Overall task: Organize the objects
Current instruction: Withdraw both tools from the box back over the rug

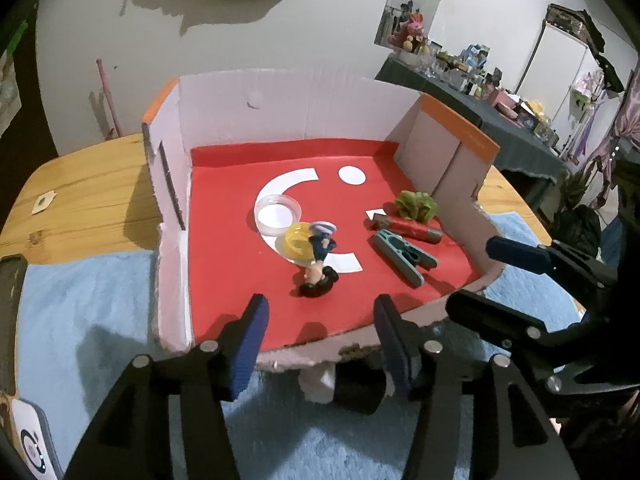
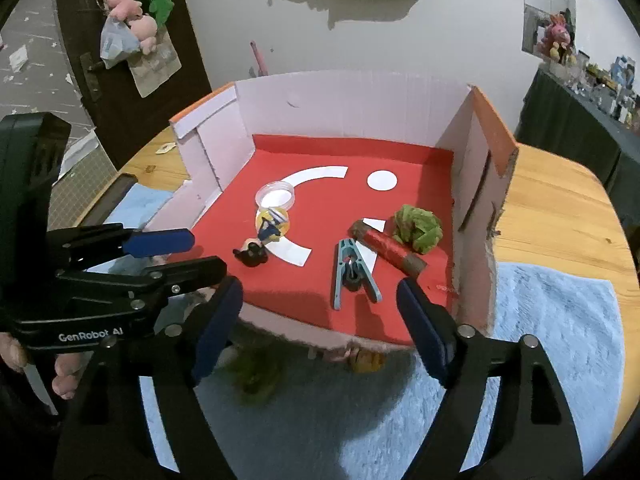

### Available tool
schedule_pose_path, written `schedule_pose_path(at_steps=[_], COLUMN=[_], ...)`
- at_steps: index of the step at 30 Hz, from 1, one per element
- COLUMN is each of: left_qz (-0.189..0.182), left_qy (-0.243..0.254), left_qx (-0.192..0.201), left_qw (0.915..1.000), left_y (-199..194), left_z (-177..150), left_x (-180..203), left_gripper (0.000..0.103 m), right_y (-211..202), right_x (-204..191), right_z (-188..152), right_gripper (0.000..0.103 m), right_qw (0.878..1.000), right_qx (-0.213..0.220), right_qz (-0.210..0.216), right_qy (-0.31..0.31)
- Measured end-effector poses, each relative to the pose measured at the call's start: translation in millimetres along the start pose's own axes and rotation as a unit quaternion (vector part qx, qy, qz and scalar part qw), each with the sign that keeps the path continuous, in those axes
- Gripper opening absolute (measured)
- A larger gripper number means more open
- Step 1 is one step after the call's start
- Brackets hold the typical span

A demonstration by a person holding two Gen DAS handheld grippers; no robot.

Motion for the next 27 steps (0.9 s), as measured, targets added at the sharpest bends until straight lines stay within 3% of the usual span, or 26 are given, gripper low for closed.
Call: schedule_pose_path(at_steps=[7,9,20,27], left_qz=[0.004,0.005,0.007,0.009], left_qy=[0.004,0.006,0.012,0.017], left_qx=[0.017,0.022,0.027,0.017], left_qw=[0.9998,0.9997,0.9995,0.9997], left_y=[-17,-21,-30,-24], left_z=[-8,-10,-32,-49], left_x=[3,4,8,8], left_gripper=[0.071,0.076,0.088,0.088], right_y=[-21,-27,-41,-40], right_x=[-5,-6,-10,-9], right_z=[-9,-11,-31,-47], right_gripper=[0.089,0.098,0.099,0.099], right_qw=[1.0,1.0,1.0,1.0], right_qx=[0.015,0.021,0.022,0.015], right_qz=[-0.004,-0.007,-0.016,-0.02], right_qy=[0.001,0.0,0.004,0.016])
Point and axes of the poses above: each gripper's, at about its wrist camera, not at the fingertips, and y roughly the way its jaws point, x to its right, z to its top, the point moved 10 cm from there along y, roughly the way its jaws point, and after that the axes turned 7 degrees about -y, right-handed, at the moved point
